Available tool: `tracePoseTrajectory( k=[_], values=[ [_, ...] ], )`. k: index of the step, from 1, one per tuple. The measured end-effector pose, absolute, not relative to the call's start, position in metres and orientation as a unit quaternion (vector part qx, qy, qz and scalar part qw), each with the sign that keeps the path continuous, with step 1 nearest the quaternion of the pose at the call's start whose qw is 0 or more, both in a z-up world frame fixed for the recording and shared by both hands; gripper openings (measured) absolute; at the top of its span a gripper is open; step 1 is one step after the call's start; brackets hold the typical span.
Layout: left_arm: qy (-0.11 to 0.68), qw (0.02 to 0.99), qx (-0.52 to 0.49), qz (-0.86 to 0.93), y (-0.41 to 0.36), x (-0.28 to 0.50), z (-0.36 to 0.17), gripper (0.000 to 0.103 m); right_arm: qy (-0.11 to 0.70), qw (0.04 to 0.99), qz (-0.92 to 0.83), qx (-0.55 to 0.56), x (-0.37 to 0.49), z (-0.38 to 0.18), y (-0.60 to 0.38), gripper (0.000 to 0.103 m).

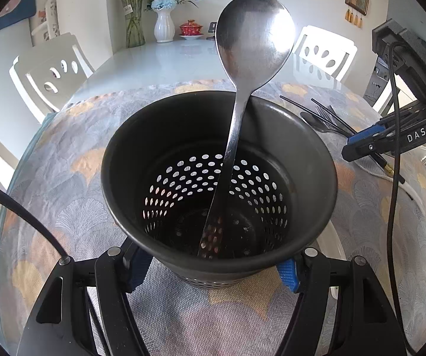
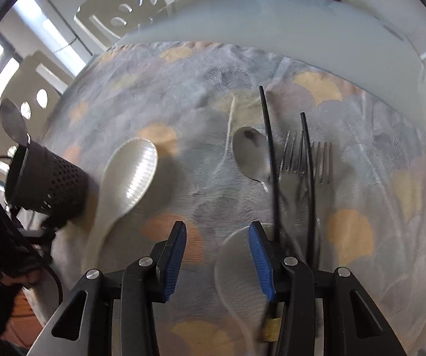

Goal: Organize utensils
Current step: 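Move the right gripper over the forks, chopsticks and paddles on the table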

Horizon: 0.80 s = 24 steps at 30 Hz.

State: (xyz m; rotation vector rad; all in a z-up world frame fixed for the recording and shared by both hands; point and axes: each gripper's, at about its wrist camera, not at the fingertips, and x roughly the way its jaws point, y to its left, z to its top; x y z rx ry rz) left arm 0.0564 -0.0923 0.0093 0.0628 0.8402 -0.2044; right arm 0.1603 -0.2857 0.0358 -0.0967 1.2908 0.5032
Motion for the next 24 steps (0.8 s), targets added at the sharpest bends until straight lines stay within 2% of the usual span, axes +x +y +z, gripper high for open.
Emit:
tracePoseTrajectory(
  k=[4,8,24],
  values=[
    [0.407,0.907,0.030,-0.099,-0.092,0.057,0.009,0.069,0.593,0.768,0.233,-0.062,0.162,0.037,-0.289,0.043],
    [0.408,0.907,0.030,-0.100,-0.093,0.056,0.008,0.069,0.606,0.757,0.239,-0.051,0.174,0.032,-0.290,0.051],
    [0.408,0.907,0.027,-0.101,-0.092,0.057,0.008,0.069,0.647,0.734,0.197,-0.059,0.158,0.027,-0.324,0.052]
  ],
)
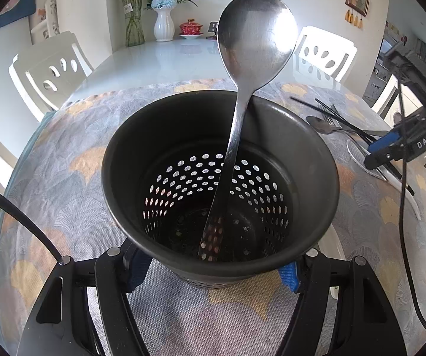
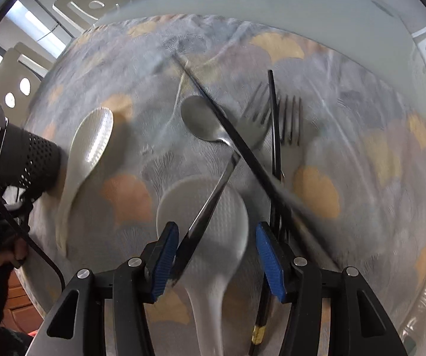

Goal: Organize utensils
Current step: 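Move the right gripper over the forks, chopsticks and paddles on the table, then grasp a white rice paddle by its handle with the right gripper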

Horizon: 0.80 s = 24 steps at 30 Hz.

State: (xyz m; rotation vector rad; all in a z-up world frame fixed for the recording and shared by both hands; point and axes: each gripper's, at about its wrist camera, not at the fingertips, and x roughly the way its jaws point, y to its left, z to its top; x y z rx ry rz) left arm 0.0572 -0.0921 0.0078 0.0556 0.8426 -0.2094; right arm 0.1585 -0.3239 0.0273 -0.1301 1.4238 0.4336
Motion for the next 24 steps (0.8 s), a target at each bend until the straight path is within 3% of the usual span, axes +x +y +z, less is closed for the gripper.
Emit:
tracePoseTrajectory(
  k=[5,13,16,18,24],
  values=[
    [0.408,0.907,0.027,-0.102,-0.092,0.057,0.008,0.069,0.629,0.748,0.207,-0.050,0.149,0.046,-0.318,0.052],
    [0.410,0.906,0.022,-0.105,-0.091,0.058,0.007,0.069,0.645,0.729,0.203,-0.108,0.140,0.030,-0.300,0.053],
    [0.412,0.905,0.020,-0.106,-0.090,0.060,0.007,0.069,0.638,0.738,0.180,-0.126,0.143,0.025,-0.291,0.057],
    [0.413,0.904,0.019,-0.106,-0.089,0.061,0.007,0.069,0.626,0.750,0.151,-0.149,0.147,0.023,-0.283,0.066],
    [0.413,0.904,0.019,-0.107,-0.089,0.061,0.007,0.069,0.635,0.750,0.173,-0.074,0.145,0.024,-0.299,0.062]
  ],
)
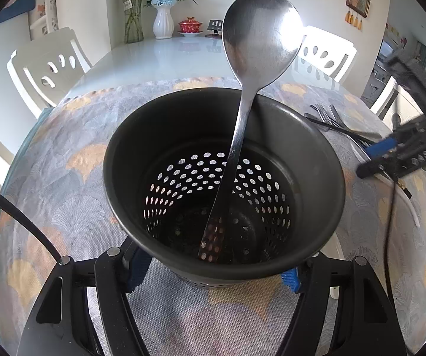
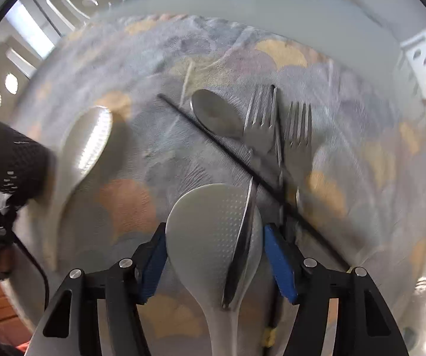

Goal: Organize utensils
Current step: 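Grasp a white rice paddle by its handle with the right gripper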

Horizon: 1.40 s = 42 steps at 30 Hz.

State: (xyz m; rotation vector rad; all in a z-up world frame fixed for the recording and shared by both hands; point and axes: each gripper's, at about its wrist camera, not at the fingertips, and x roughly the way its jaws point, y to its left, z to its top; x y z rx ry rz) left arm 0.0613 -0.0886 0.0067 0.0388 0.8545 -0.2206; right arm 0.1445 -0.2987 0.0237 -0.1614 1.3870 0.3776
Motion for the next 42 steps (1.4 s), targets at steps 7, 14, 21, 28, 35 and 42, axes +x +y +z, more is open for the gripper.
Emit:
tracePoseTrajectory(
  k=[7,14,21,28,35,42],
  values=[
    [0.414,0.904,0.018,-0.107,-0.088,0.062,0.007,0.069,0.657,0.727,0.199,-0.001,0.089,0.028,-0.312,0.062],
    [0.414,0.904,0.017,-0.108,-0.088,0.062,0.006,0.069,0.640,0.725,0.223,0.125,0.047,0.046,-0.332,0.061],
    [0.417,0.903,0.018,-0.108,-0.089,0.062,0.005,0.069,0.550,0.790,0.244,0.119,0.066,0.119,-0.315,0.056],
    [0.423,0.900,0.019,-0.108,-0.089,0.065,0.002,0.069,0.472,0.834,0.265,0.101,0.110,0.174,-0.285,0.045],
    [0.423,0.900,0.019,-0.108,-0.089,0.065,0.002,0.069,0.508,0.817,0.253,0.102,0.127,0.157,-0.282,0.059],
    [0.423,0.900,0.021,-0.107,-0.089,0.065,0.003,0.069,0.597,0.750,0.239,0.158,0.153,0.069,-0.262,0.068]
  ],
)
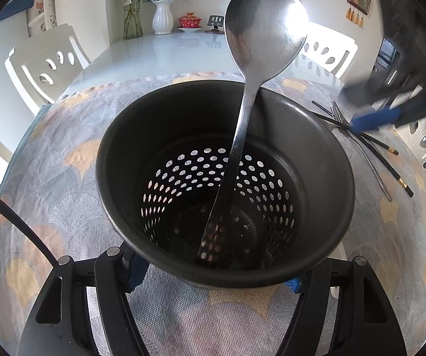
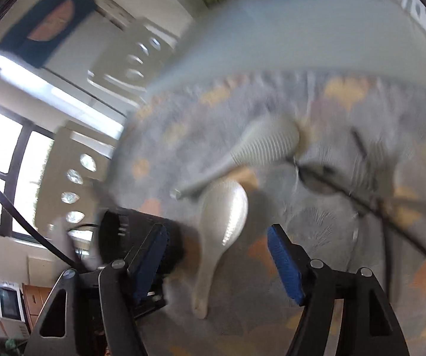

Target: Organize utensils

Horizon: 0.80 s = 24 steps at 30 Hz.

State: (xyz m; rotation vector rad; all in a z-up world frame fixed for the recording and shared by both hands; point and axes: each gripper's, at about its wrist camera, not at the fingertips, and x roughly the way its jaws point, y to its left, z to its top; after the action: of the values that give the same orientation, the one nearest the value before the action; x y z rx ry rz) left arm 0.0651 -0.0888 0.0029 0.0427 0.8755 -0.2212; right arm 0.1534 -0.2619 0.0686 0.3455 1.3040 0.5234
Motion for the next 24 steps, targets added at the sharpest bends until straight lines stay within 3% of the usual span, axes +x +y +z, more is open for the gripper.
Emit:
tracePoseTrajectory(
  k=[4,14,22,23,24],
  values=[
    [0.423,0.900,0.021,-0.107,-0.089,0.065,0.003,0.069,0.620,0.744,0.207,0.142,0.158,0.040,-0.241,0.068],
    [0.424,0.900,0.022,-0.105,-0.088,0.065,0.004,0.069,0.624,0.765,0.158,0.027,0.165,0.029,-0.188,0.068],
    [0.426,0.899,0.015,-0.101,-0.082,0.064,0.005,0.068,0.624,0.764,0.163,0.016,0.165,0.023,-0.182,0.078],
    [0.426,0.899,0.019,-0.100,-0.083,0.063,0.005,0.068,0.619,0.767,0.167,0.006,0.163,0.022,-0.182,0.076],
    [0.426,0.899,0.023,-0.099,-0.084,0.062,0.005,0.069,0.616,0.770,0.167,-0.008,0.161,0.023,-0.180,0.066]
  ],
)
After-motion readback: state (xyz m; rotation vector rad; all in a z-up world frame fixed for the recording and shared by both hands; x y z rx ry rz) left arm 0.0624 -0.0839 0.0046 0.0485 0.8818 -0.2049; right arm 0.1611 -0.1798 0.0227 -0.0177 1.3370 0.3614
